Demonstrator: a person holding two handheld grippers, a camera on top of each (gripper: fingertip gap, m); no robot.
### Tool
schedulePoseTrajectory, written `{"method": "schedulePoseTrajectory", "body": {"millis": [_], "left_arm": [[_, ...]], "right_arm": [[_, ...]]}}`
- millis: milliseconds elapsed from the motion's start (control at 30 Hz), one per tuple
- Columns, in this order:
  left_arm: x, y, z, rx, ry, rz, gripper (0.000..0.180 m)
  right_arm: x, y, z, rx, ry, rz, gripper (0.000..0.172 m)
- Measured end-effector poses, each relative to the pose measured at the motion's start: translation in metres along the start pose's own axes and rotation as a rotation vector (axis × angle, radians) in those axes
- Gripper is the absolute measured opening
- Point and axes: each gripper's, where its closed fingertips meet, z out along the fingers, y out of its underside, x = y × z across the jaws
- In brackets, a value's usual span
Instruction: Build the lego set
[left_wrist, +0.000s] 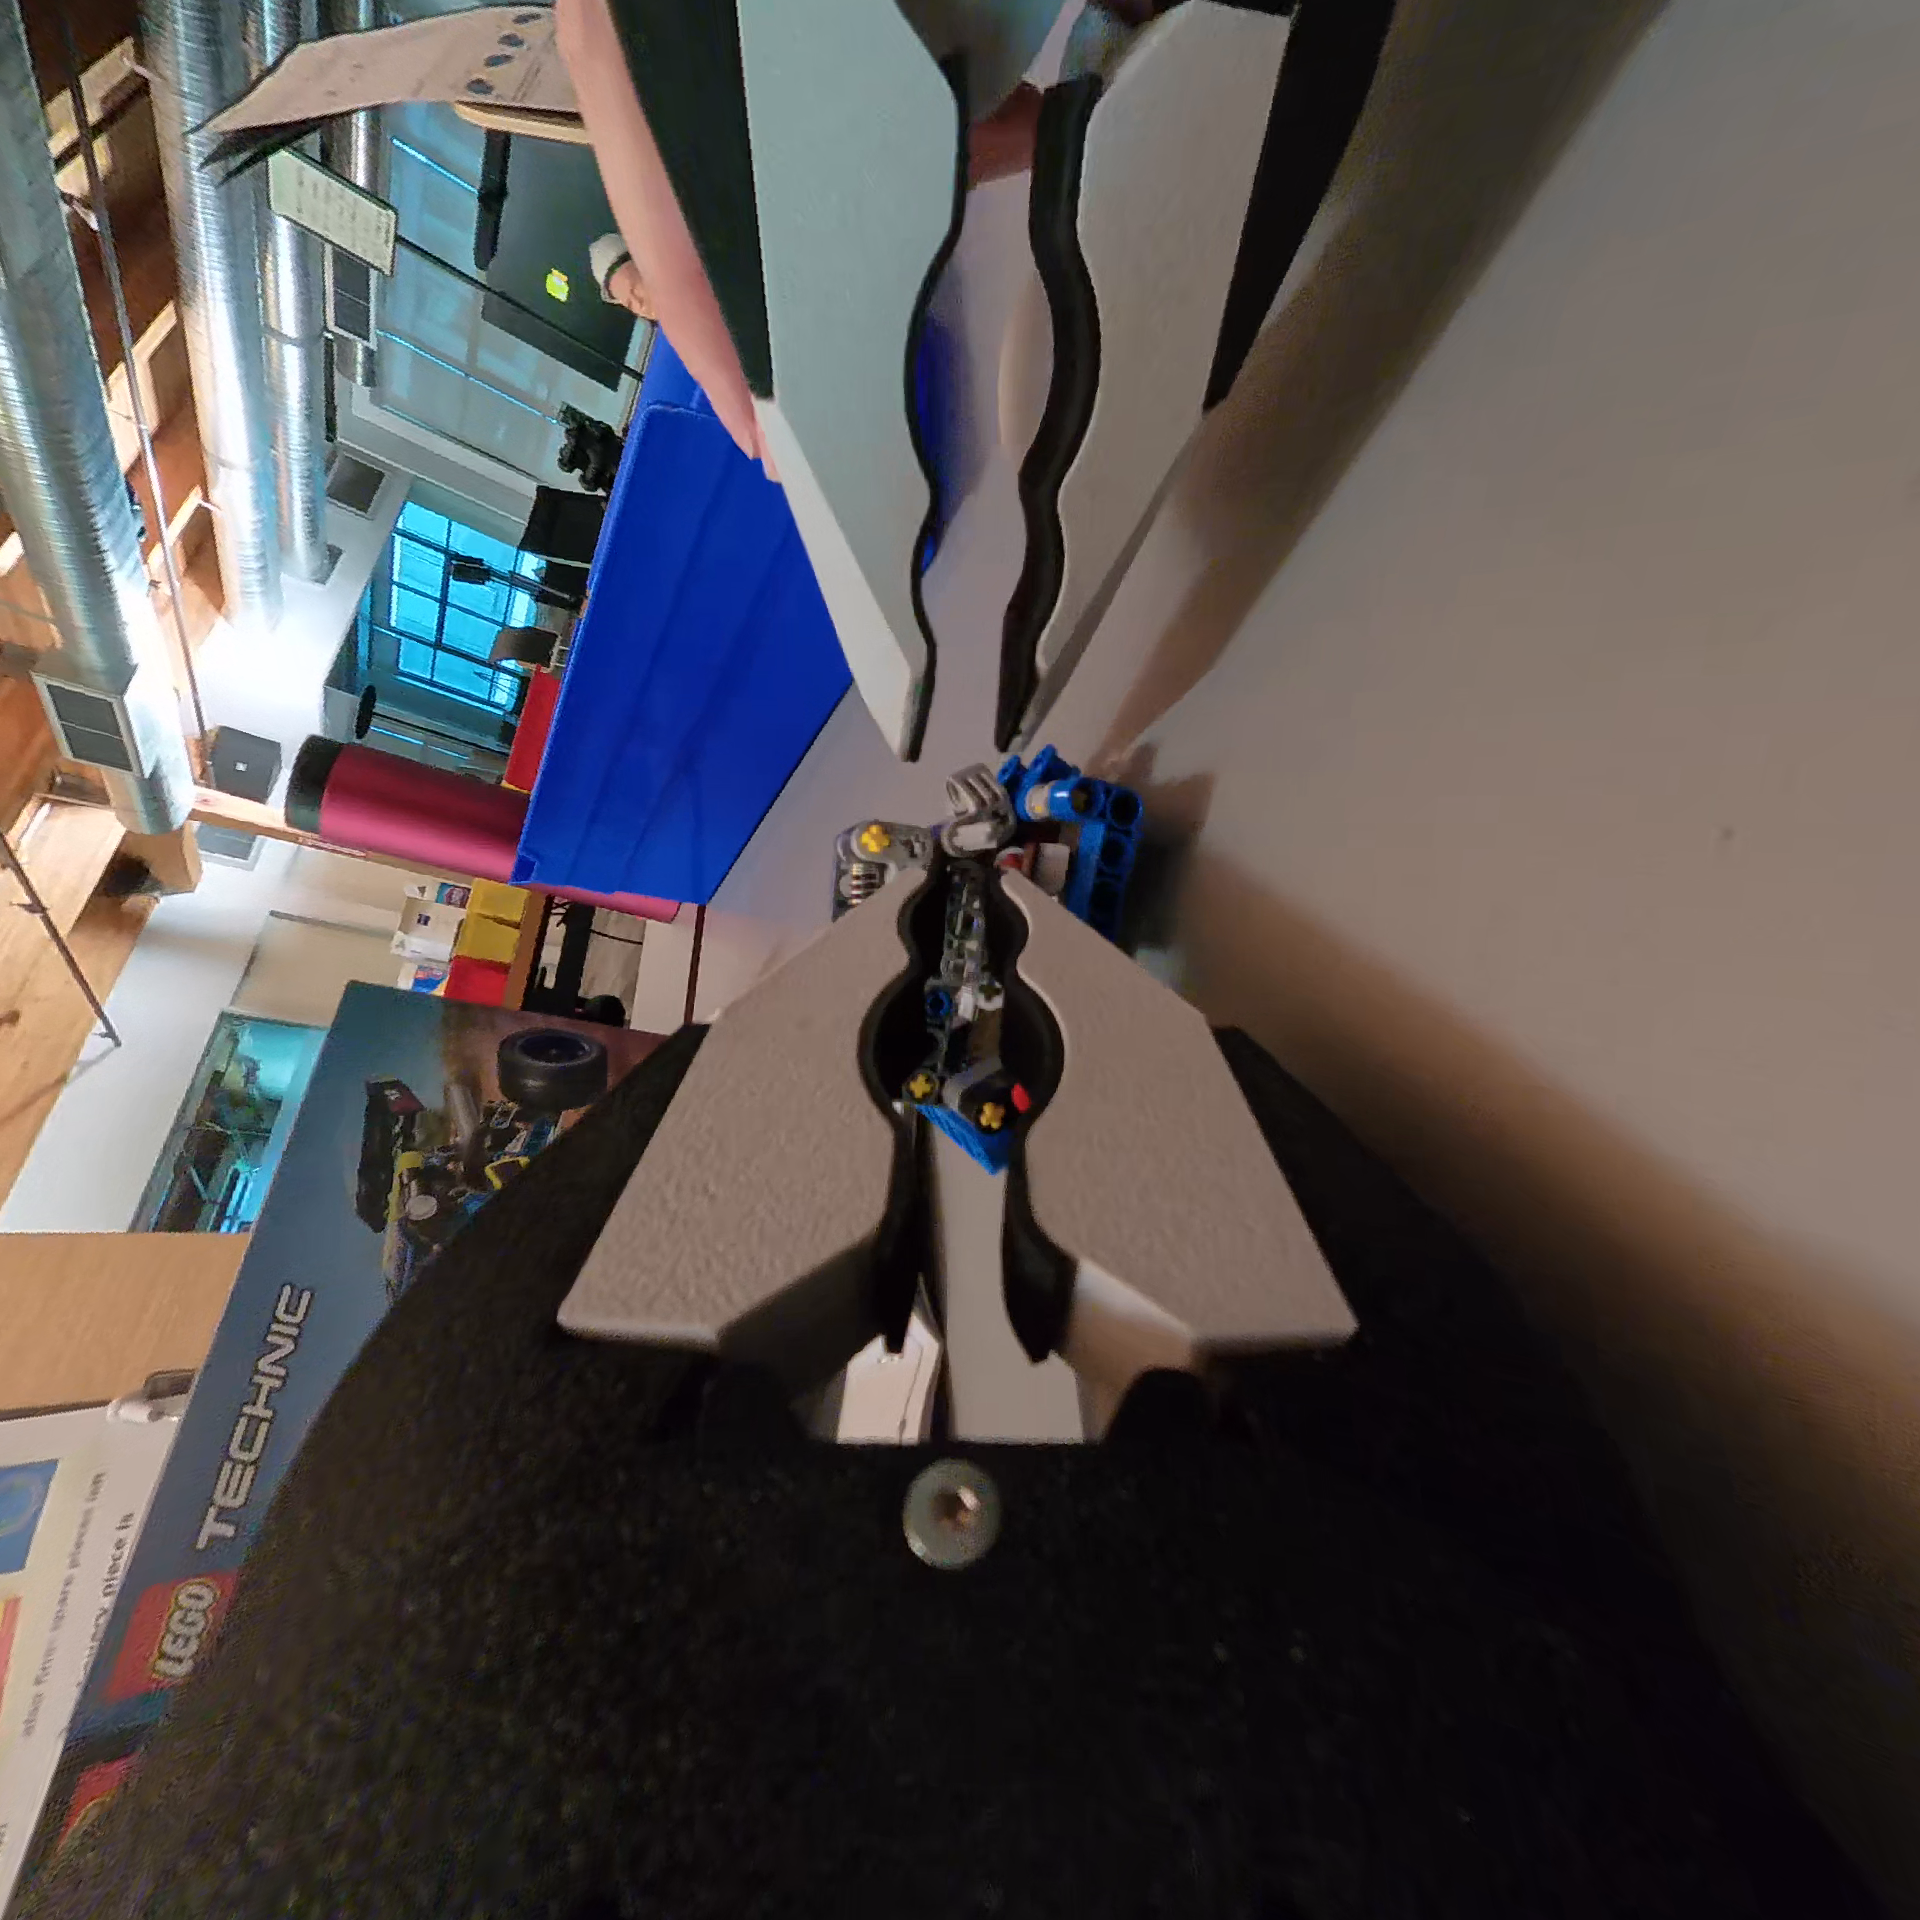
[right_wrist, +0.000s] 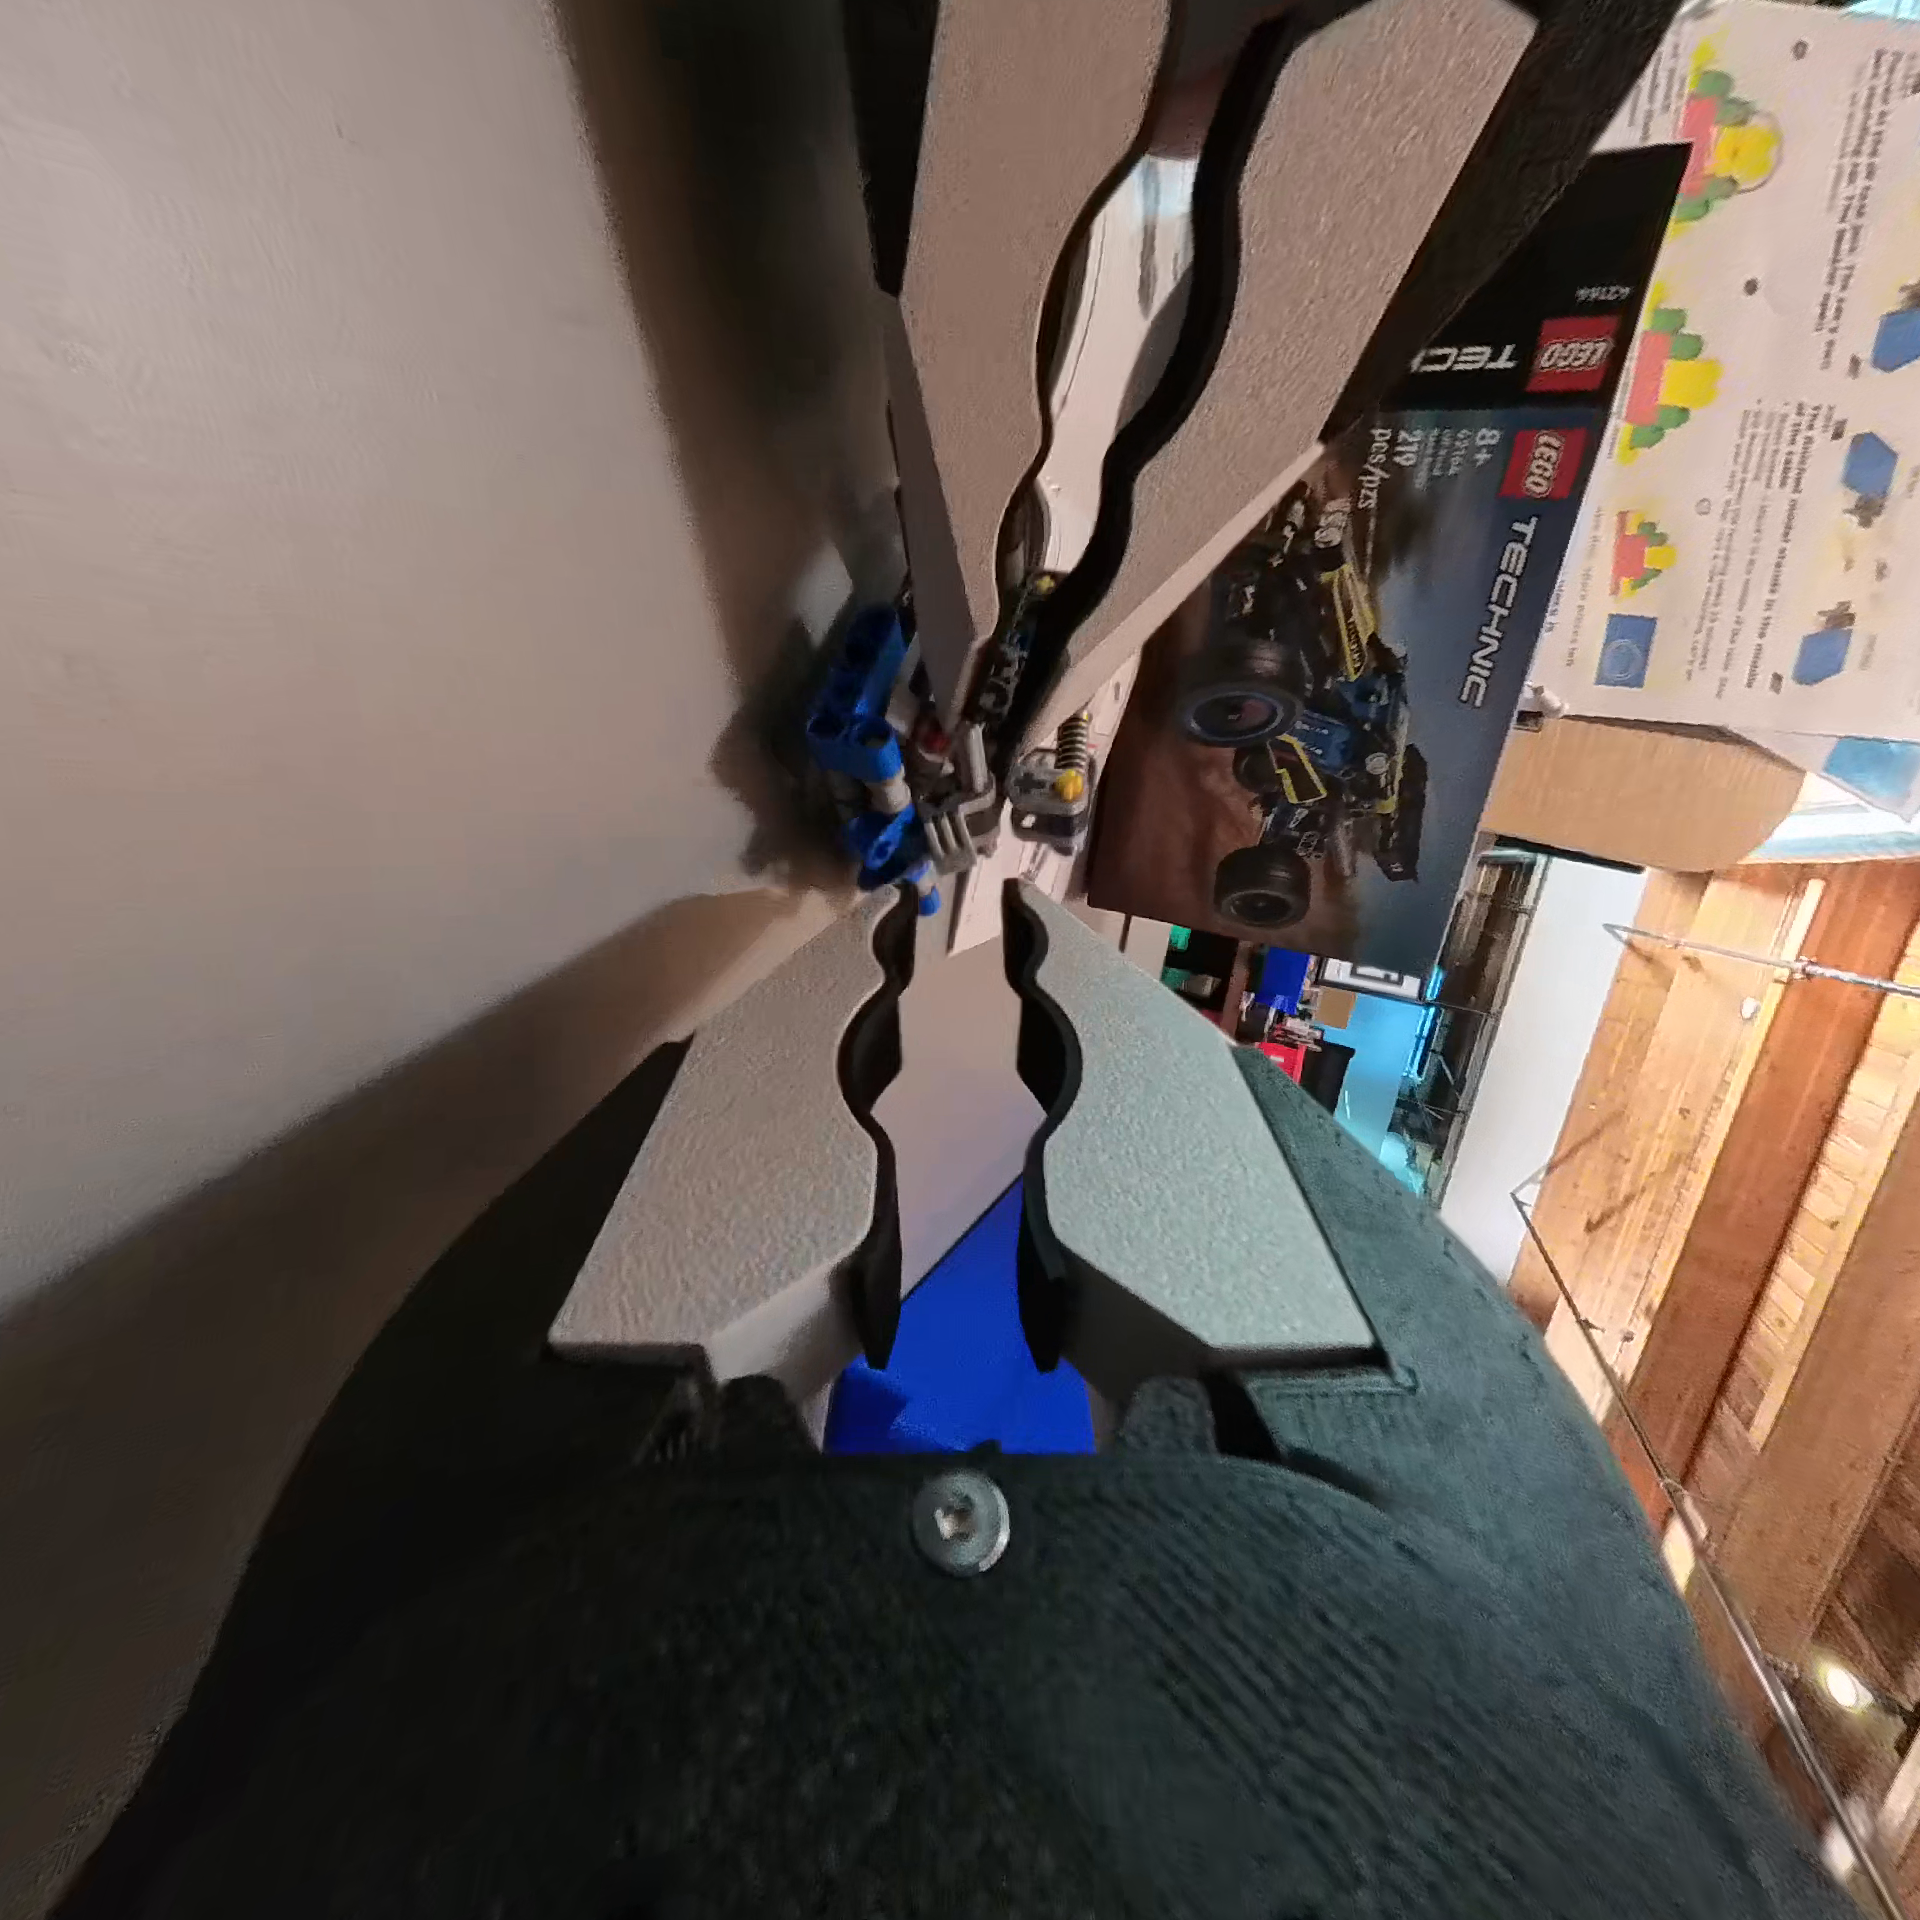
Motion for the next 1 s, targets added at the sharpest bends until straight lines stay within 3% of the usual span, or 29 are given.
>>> {"method": "schedulePoseTrajectory", "body": {"millis": [200, 500, 700, 1000], "left_arm": [[0.001, 0.000, 0.000, 0.004, 0.004, -0.006, 0.003], [-0.001, 0.001, -0.001, 0.015, 0.003, -0.023, 0.003], [0.005, -0.012, -0.005, 0.095, 0.031, 0.004, 0.003], [0.029, -0.045, -0.021, 0.268, 0.116, 0.116, 0.003]], "right_arm": [[0.001, -0.001, 0.005, 0.045, -0.032, -0.020, 0.017], [0.000, -0.007, 0.010, 0.067, -0.092, -0.019, 0.005], [-0.015, -0.026, -0.019, 0.111, -0.278, 0.252, 0.005], [-0.029, -0.045, -0.054, 0.168, -0.400, 0.658, 0.005]]}}
